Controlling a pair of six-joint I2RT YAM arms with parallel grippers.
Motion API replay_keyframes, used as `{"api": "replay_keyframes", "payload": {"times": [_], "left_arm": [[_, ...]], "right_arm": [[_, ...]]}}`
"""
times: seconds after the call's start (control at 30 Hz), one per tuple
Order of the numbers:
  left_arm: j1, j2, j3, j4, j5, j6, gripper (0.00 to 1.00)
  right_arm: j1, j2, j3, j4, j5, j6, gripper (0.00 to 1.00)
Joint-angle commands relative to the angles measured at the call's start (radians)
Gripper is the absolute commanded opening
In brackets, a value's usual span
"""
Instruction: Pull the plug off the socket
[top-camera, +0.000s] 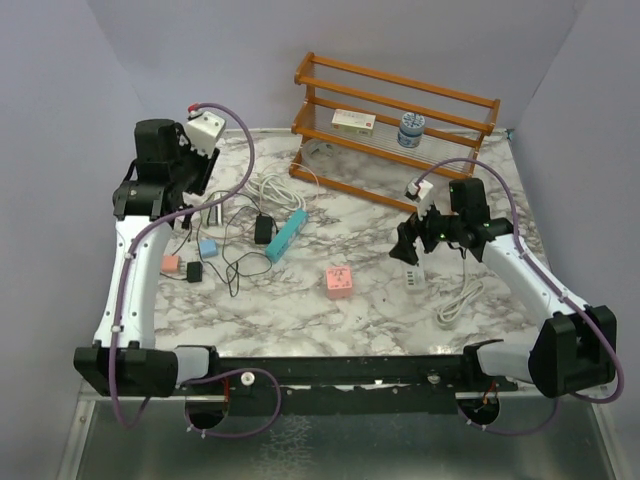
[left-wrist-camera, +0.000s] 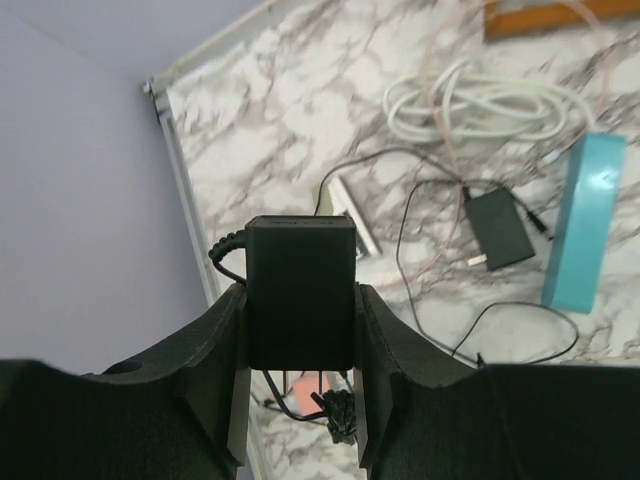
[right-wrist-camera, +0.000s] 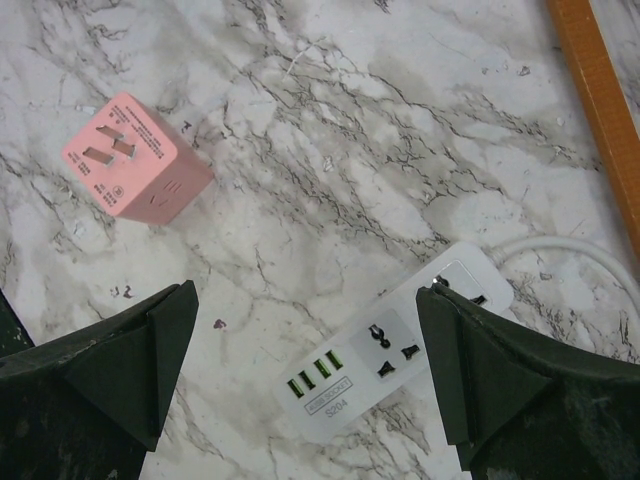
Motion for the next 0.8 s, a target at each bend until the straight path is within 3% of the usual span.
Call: {"api": "replay_keyframes", "payload": {"times": [0.0,0.07,0.17,0.33,0.63,0.77], "left_arm": [[0.129,0.068,-0.088,-0.014,0.064,0.051,0.00],[0.164,0.101,-0.132,0.024,0.091,0.053,0.00],[0.180,0.163,-0.195,0.083,0.098,0.056,0.08],[0.182,0.298,-0.229,0.182,0.032,0.050,0.09],[0.227,0.538,-0.168,0.256,-0.067,0.034,0.07],[0.297,0.589,-0.125,0.251,-0.011,0.009,0.10]], "right_arm": [[0.006,-0.028,-0.001,0.022,0.009,-0.016,1.00],[0.006,-0.034,-0.007,0.025,0.014,-0.016,1.00],[0.006,-0.036,-0.010,0.029,0.015,-0.015,1.00],[0.006,-0.032,-0.008,0.026,0.019,-0.015,1.00],[0.006,-0.043,-0.017,0.024,0.021,-0.017,1.00],[0.006,-0.040,-0.016,0.025,0.023,-0.016,1.00]]}}
